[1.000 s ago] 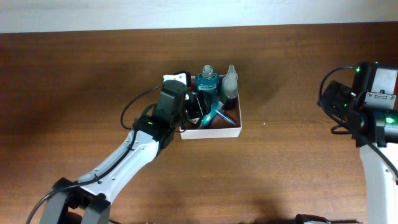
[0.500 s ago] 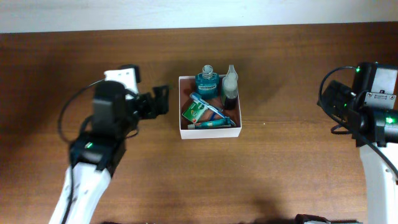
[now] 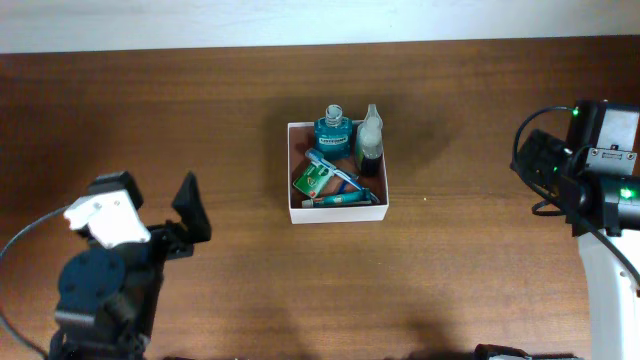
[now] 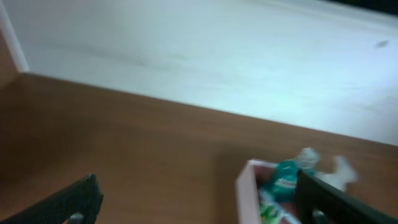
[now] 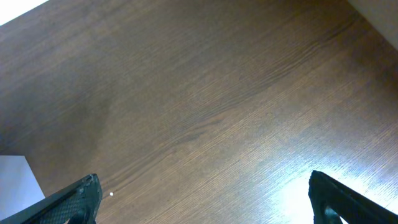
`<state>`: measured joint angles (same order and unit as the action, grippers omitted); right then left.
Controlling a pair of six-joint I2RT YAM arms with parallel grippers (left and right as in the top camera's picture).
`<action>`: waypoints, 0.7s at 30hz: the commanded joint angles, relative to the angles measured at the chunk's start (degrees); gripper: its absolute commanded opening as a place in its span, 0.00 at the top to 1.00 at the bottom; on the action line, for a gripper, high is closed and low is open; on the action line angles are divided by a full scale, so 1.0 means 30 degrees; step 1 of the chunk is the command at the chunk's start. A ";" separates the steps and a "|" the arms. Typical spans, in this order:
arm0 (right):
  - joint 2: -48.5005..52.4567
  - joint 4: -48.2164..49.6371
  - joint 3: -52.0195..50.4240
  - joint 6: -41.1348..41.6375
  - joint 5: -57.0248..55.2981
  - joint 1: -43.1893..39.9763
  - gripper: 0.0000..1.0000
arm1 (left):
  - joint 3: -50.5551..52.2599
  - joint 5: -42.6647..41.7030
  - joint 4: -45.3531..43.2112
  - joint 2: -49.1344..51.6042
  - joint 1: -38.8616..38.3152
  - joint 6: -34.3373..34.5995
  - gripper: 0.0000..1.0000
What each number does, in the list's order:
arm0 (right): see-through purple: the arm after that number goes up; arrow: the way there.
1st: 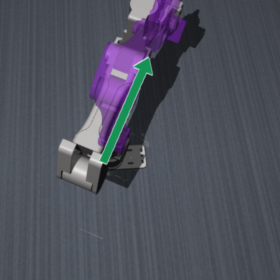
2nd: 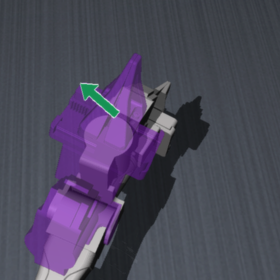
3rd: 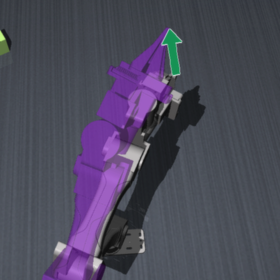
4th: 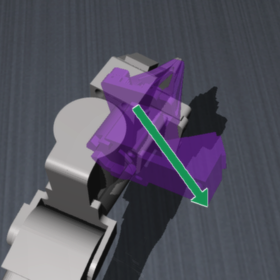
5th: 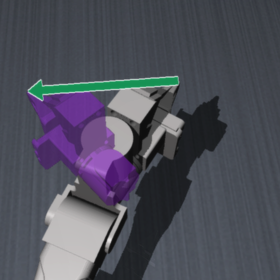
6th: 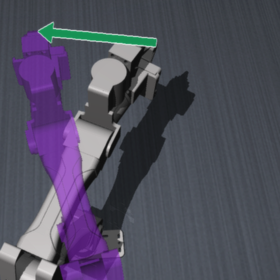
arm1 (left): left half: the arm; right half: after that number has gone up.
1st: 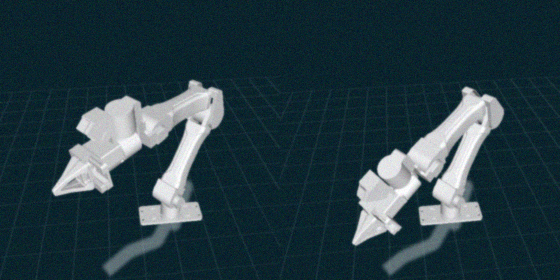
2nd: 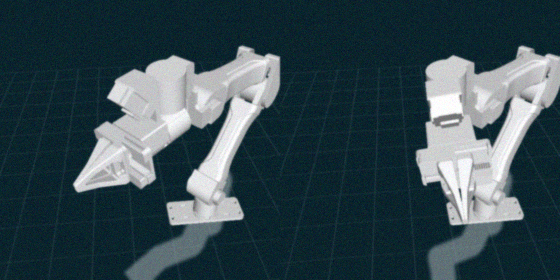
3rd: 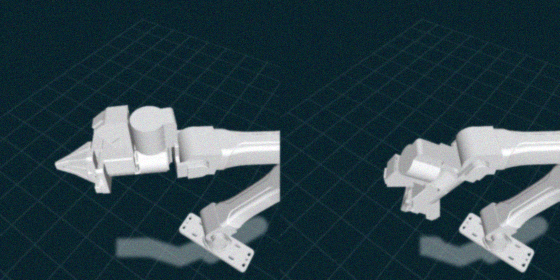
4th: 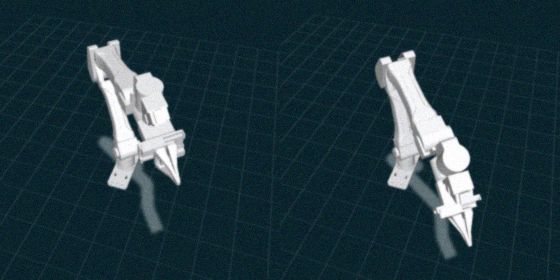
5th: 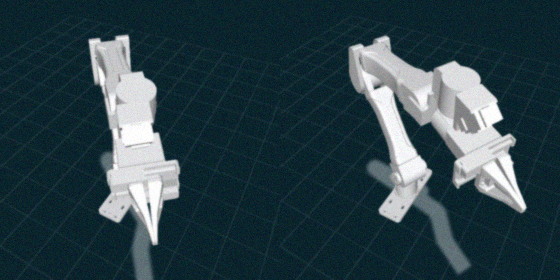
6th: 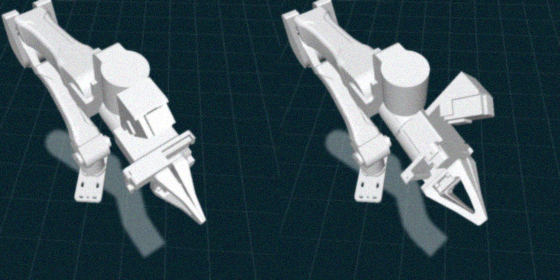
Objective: Pack container
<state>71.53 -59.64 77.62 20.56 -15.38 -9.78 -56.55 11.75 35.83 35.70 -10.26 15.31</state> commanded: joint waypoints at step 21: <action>0.0000 0.0080 0.0168 0.0015 -0.0095 -0.0124 0.01 | -0.0197 0.3024 0.2688 -0.0962 0.0102 -0.0430 0.01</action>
<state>71.53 -59.61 77.62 20.60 -15.38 -9.78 -56.60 20.01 43.33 32.84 -10.24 14.92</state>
